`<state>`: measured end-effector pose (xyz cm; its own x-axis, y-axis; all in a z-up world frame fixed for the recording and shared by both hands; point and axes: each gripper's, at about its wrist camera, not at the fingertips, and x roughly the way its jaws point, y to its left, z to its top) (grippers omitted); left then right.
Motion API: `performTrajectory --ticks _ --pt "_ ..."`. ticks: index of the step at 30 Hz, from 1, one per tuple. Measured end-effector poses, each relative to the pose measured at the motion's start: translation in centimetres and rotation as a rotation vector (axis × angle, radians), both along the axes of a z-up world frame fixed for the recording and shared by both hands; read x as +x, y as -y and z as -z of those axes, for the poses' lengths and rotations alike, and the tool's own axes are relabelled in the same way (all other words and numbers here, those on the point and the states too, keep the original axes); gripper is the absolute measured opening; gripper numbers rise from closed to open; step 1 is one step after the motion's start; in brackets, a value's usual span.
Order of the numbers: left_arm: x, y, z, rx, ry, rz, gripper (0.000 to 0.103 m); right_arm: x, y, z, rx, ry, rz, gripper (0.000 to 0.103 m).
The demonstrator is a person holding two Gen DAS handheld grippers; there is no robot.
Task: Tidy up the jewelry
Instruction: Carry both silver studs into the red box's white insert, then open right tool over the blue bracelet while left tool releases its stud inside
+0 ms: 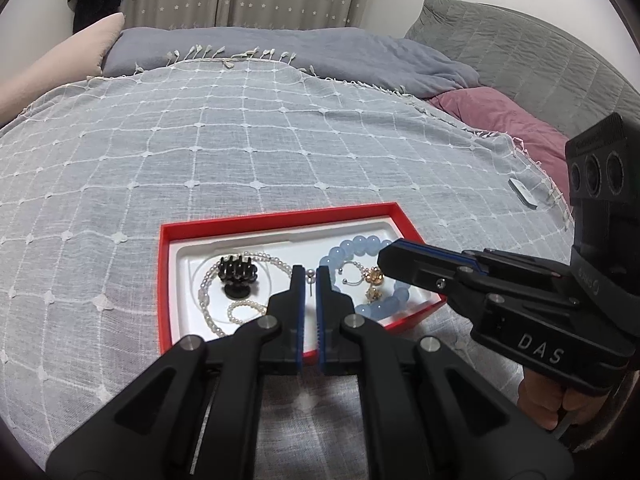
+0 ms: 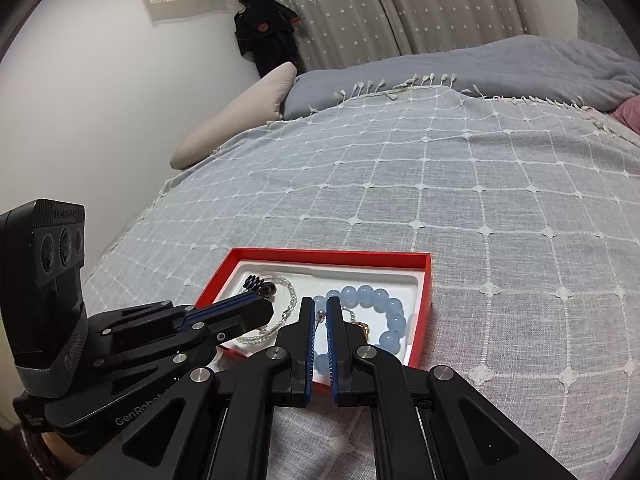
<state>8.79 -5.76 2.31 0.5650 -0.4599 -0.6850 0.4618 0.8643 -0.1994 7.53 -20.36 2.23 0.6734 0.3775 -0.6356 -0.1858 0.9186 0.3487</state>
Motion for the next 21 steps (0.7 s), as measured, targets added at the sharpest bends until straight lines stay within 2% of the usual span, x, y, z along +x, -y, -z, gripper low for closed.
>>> performTrajectory --ticks 8,13,21 --pt "-0.2 0.3 -0.2 0.019 0.015 0.005 0.007 0.0 0.3 -0.1 0.010 -0.007 -0.003 0.009" --pt "-0.4 0.2 -0.3 0.027 0.023 0.004 0.020 -0.1 0.5 -0.2 0.015 -0.012 -0.002 0.013" --pt "-1.3 -0.2 -1.1 0.030 0.038 0.012 0.049 -0.5 0.7 -0.5 0.005 -0.018 -0.002 0.014"
